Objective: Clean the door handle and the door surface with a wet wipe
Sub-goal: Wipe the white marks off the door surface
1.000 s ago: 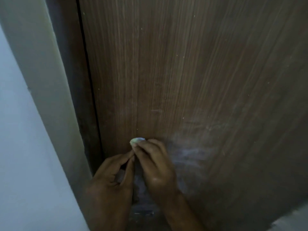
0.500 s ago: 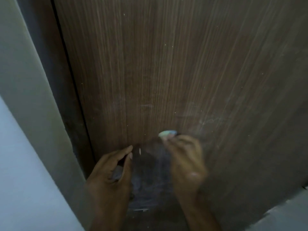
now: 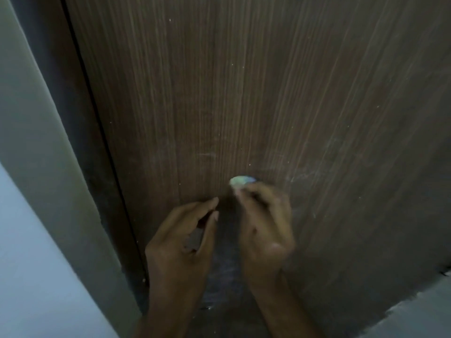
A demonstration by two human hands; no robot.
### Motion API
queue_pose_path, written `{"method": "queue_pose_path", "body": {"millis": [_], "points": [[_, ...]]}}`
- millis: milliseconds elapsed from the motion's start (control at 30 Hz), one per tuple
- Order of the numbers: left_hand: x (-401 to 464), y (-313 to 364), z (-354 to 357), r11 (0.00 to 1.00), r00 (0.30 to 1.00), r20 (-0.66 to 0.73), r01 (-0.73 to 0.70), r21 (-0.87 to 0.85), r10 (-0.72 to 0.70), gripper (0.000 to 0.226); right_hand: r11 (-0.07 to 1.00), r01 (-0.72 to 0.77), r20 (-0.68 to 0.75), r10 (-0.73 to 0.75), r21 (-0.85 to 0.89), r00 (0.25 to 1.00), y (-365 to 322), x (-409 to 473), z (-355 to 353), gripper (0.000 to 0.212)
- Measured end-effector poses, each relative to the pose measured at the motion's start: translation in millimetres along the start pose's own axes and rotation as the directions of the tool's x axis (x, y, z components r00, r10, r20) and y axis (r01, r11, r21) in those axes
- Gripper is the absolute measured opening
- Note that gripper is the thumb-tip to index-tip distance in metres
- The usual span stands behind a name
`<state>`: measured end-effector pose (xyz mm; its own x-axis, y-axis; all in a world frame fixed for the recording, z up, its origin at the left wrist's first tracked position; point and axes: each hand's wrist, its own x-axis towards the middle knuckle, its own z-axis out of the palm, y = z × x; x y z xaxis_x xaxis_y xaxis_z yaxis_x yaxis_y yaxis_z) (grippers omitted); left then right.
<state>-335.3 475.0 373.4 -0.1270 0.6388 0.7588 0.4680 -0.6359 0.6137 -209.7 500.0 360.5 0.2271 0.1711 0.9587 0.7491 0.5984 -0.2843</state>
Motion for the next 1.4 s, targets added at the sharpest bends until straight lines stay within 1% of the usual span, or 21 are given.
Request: {"method": "queue_pose_path", "body": {"millis": [67,100,233,267,300,400,433,500,567,633,733,833,900,967,1033,1067,1167,1233,1333,1367,1400], "points": [[2,1,4,1.0,1.0,-0.017,-0.003,-0.001,0.003,0.021,0.994,0.109,0.163,-0.111,0.019,0.98,-3,-6,-2,0.017],[2,0,4,1.0,1.0,-0.028,0.01,-0.001,-0.01,0.02,0.991,0.135,0.158,-0.133,0.0,0.978,2,-2,-8,0.016],[0,-1,2,0.998,0.998,-0.04,0.053,0.018,-0.052,0.019,0.996,-0.059,-0.249,0.043,-0.059,0.968,28,44,-29,0.015],[-1,0,2,0.998,0.998,-0.039,0.059,0.023,-0.058,0.019,0.997,-0.055,-0.271,0.038,-0.056,0.962,27,46,-26,0.015],[-2,1,3,0.998,0.997,-0.038,0.063,0.02,-0.063,0.019,0.998,-0.012,-0.222,-0.003,-0.068,0.975,21,40,-17,0.015],[-5,2,7,0.997,0.996,-0.03,0.079,0.004,-0.079,0.02,0.968,0.241,0.145,-0.229,-0.07,0.963,8,11,-1,0.021],[-7,2,7,0.996,0.996,-0.029,0.085,0.011,-0.085,0.02,0.967,0.248,0.167,-0.236,-0.053,0.957,13,8,-5,0.021],[-11,-2,3,0.995,0.995,-0.03,0.094,0.043,-0.093,0.02,0.995,0.088,0.014,-0.088,-0.05,0.996,27,6,-20,0.013],[-16,-8,-2,0.991,0.994,-0.033,0.102,0.083,-0.1,0.019,0.987,-0.112,-0.172,0.091,-0.113,0.981,27,-5,-28,0.015],[-20,-13,-4,0.986,0.991,-0.041,0.129,0.105,-0.125,0.019,0.982,-0.083,-0.088,0.069,-0.171,0.994,22,-29,-25,0.013],[-25,-14,-4,0.984,0.99,-0.028,0.138,0.114,-0.136,0.02,0.979,0.143,0.25,-0.104,-0.144,0.963,11,-56,-14,0.02],[-26,-13,-4,0.987,0.994,-0.017,0.105,0.124,-0.104,0.021,0.994,0.078,0.164,-0.065,-0.073,0.984,24,-30,-29,0.025],[-25,-15,-5,0.986,0.995,-0.012,0.099,0.137,-0.098,0.021,0.986,-0.09,0.076,0.101,-0.141,0.992,55,5,-61,0.042],[-25,-16,-7,0.985,0.994,-0.02,0.11,0.134,-0.108,0.02,0.952,-0.188,0.114,0.221,-0.243,0.969,70,33,-80,0.046],[-25,-16,-7,0.985,0.994,-0.027,0.112,0.131,-0.109,0.02,0.972,-0.165,-0.048,0.159,-0.166,0.986,59,21,-62,0.025],[-25,-17,-6,0.986,0.994,-0.024,0.112,0.126,-0.109,0.02,0.988,-0.095,-0.033,0.092,-0.119,0.995,45,5,-46,0.017],[-28,-21,-2,0.986,0.992,-0.018,0.125,0.113,-0.124,0.021,0.983,0.177,0.28,-0.154,-0.056,0.948,16,-38,-16,0.014],[-31,-25,-2,0.984,0.992,-0.028,0.124,0.126,-0.121,0.021,0.997,0.076,0.204,-0.071,-0.015,0.976,27,-32,-26,0.013],[-39,-34,-5,0.98,0.988,-0.037,0.156,0.125,-0.152,0.019,0.989,-0.148,-0.103,0.146,-0.009,0.984,28,-21,-26,0.013],[-40,-37,-6,0.977,0.985,-0.046,0.172,0.128,-0.167,0.017,0.982,-0.189,-0.09,0.188,0.001,0.978,19,-26,-18,0.015],[-41,-39,-7,0.973,0.981,-0.058,0.191,0.127,-0.185,0.017,0.976,-0.216,0.052,0.215,0.012,0.975,10,-33,-7,0.019]]}}
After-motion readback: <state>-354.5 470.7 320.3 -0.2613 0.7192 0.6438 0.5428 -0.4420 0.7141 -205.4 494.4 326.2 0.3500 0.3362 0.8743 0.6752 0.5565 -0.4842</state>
